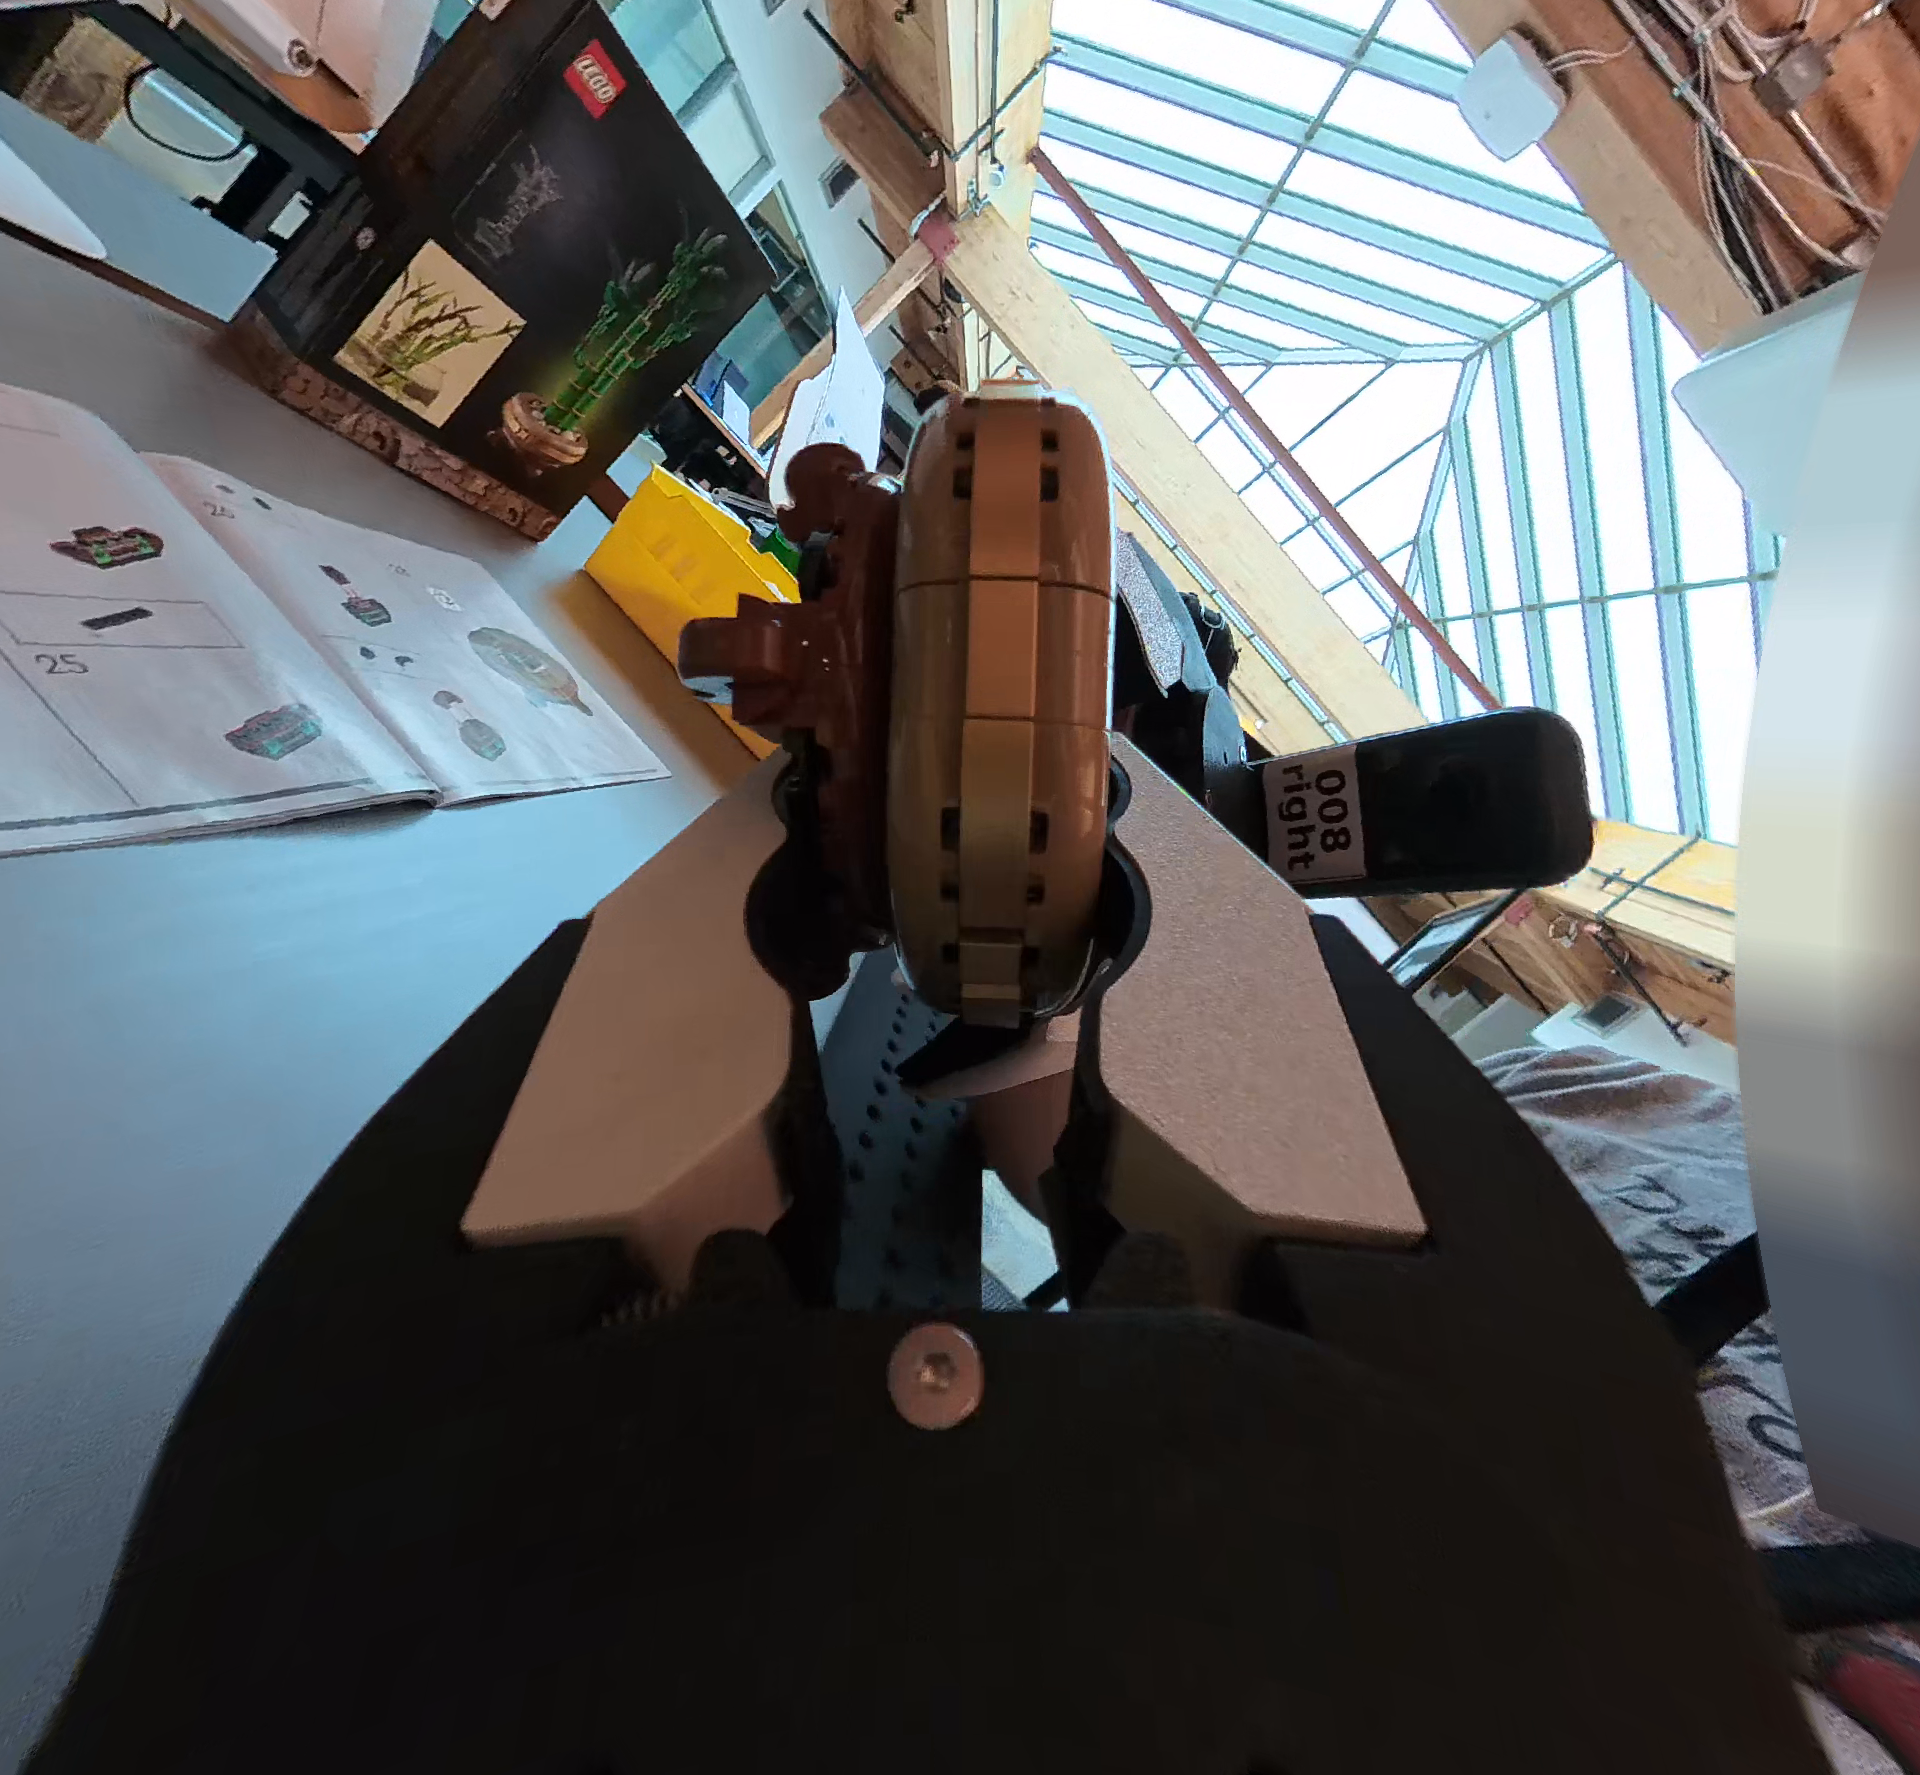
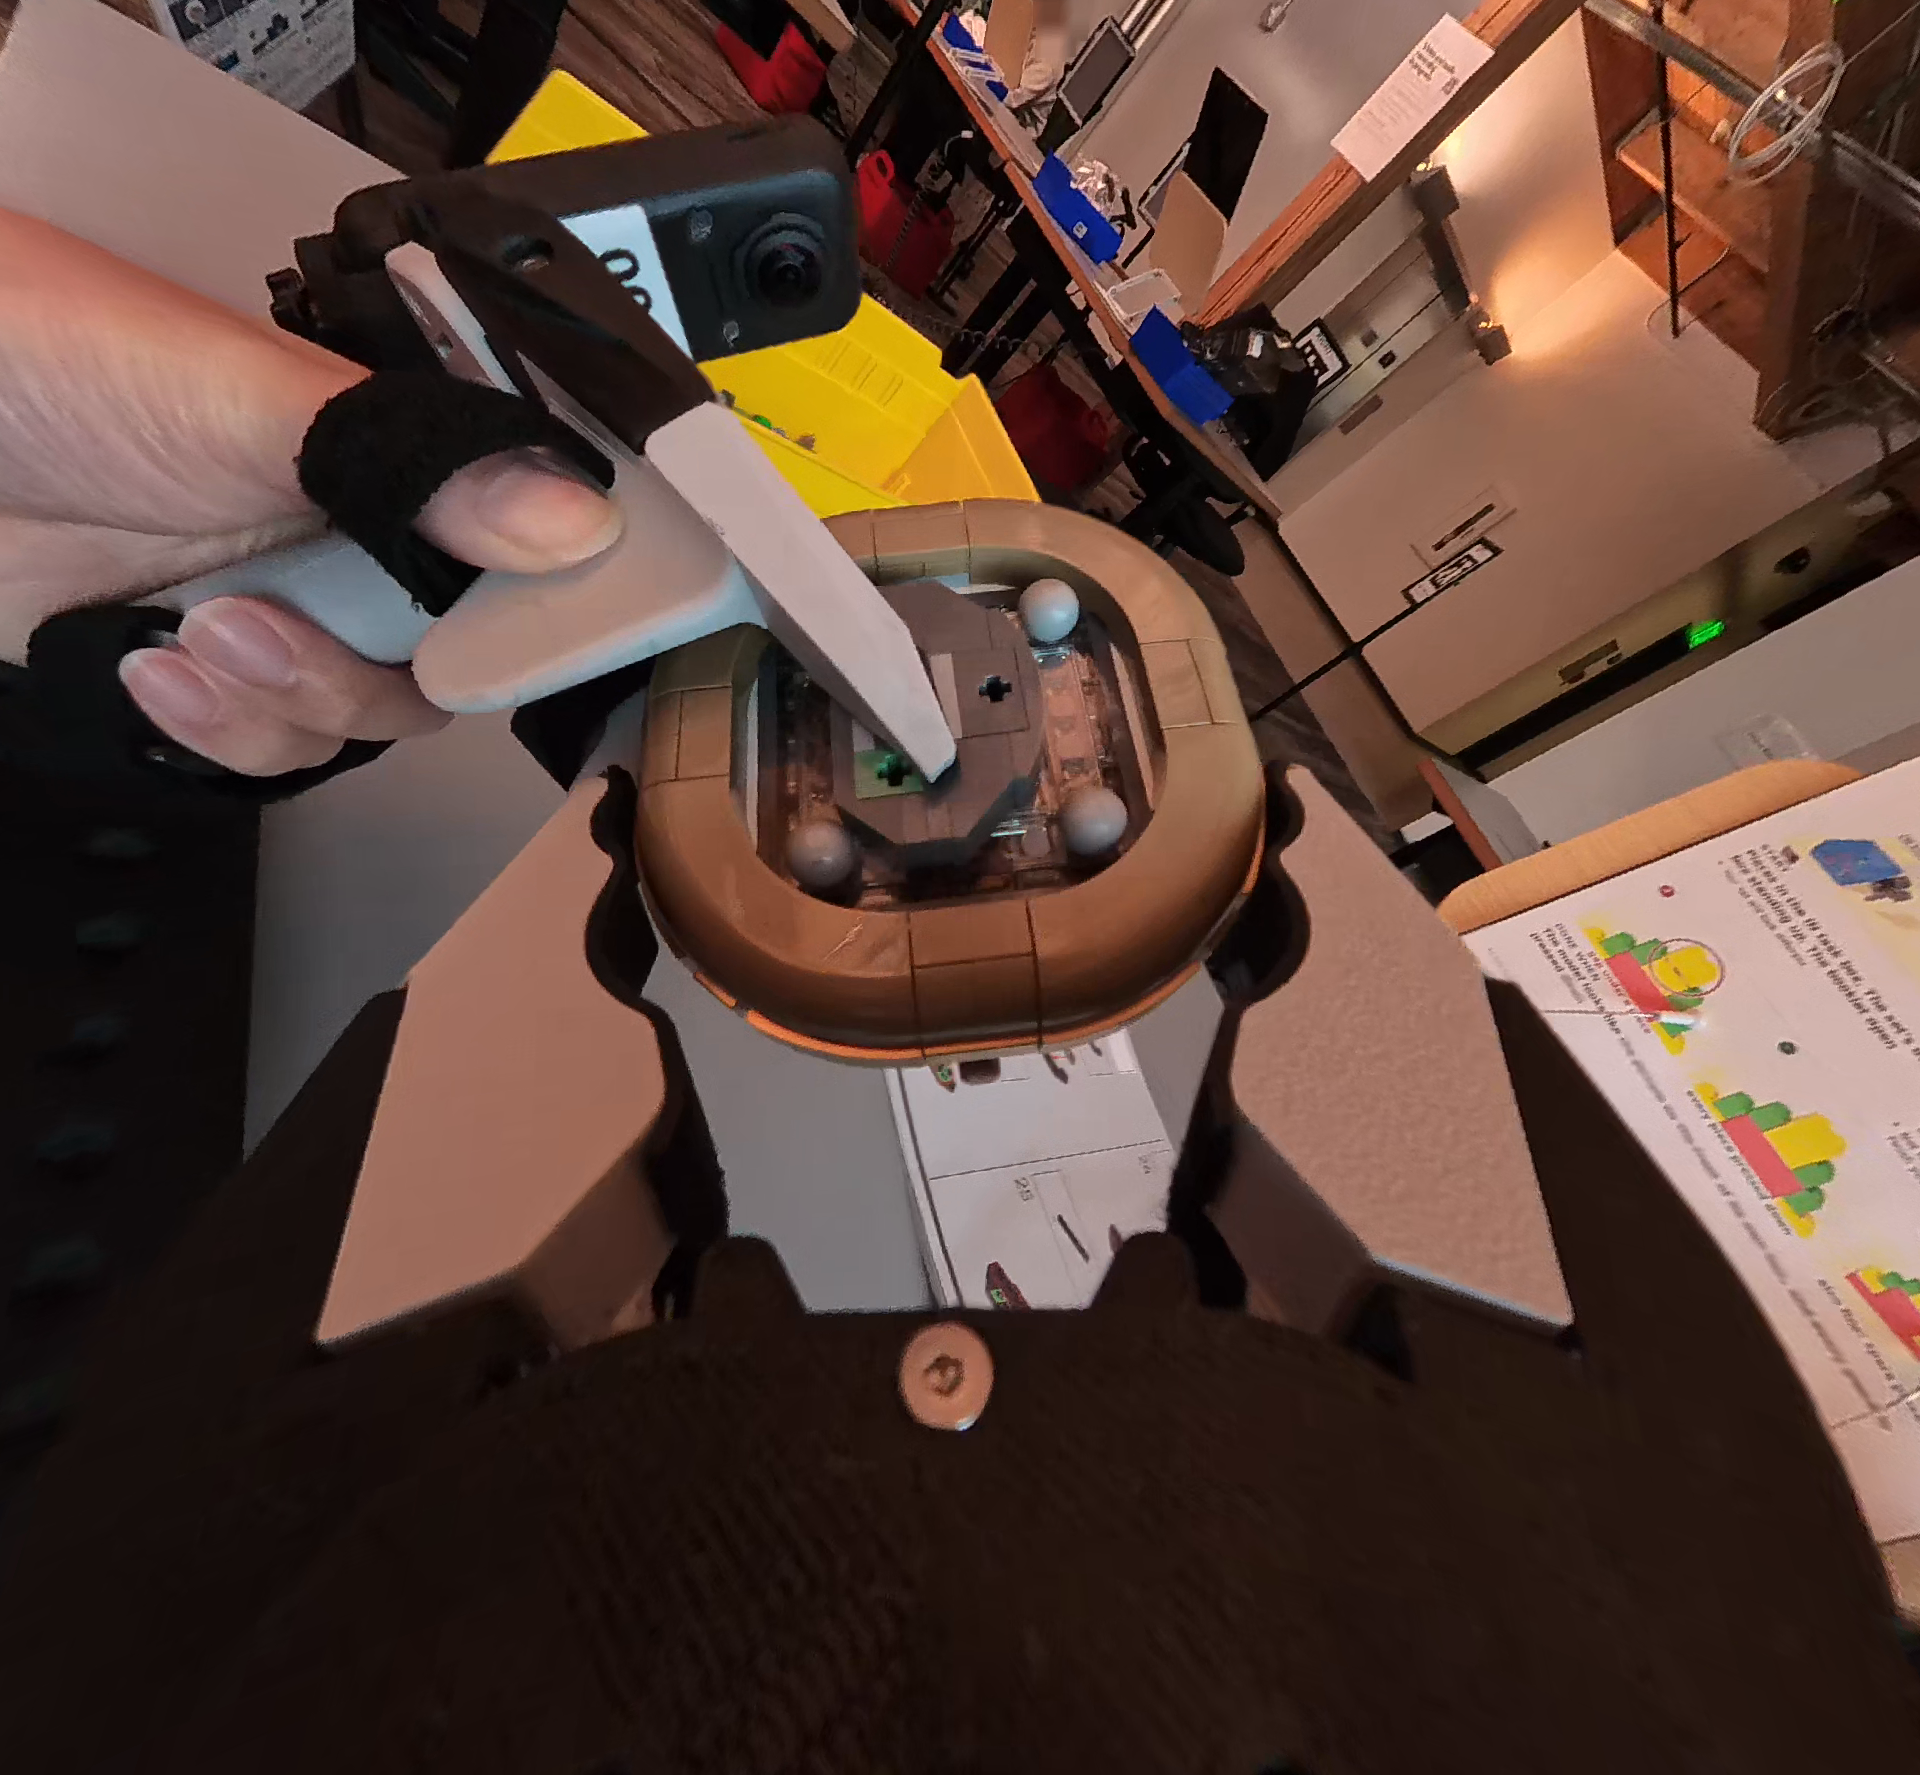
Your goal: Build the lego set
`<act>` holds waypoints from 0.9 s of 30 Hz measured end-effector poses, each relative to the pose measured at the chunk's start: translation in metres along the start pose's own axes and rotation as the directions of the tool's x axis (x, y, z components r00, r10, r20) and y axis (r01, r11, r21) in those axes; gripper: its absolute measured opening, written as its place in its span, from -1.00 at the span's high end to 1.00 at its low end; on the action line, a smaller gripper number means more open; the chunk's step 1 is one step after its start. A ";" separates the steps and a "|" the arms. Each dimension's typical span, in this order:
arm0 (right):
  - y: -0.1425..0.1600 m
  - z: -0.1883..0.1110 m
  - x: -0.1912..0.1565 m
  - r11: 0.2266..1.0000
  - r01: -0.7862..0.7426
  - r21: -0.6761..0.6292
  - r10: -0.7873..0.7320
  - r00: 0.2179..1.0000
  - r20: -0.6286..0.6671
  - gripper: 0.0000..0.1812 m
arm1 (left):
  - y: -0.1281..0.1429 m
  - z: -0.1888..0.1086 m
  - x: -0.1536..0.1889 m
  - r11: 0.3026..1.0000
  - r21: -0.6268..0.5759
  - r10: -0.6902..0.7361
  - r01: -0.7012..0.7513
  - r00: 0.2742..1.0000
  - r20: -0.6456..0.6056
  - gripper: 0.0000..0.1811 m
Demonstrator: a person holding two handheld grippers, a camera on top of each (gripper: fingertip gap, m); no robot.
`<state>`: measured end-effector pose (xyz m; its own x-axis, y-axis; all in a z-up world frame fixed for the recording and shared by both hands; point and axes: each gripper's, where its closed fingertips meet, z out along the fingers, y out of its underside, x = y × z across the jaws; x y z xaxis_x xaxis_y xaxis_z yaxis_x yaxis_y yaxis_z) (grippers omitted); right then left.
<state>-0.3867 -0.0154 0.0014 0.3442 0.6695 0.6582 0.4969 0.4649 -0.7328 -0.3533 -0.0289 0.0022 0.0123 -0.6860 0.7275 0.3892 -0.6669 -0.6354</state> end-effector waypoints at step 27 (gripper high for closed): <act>-0.054 -0.050 0.012 0.729 -0.681 0.071 0.570 0.661 0.488 0.38 | -0.014 -0.006 0.060 0.837 0.157 0.537 -0.523 0.841 -0.059 0.45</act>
<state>-0.3700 -0.0612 0.0580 0.1216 0.9903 -0.0667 0.0719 -0.0758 -0.9945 -0.3636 -0.0627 0.0527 0.1649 -0.9526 0.2557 0.4641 -0.1538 -0.8723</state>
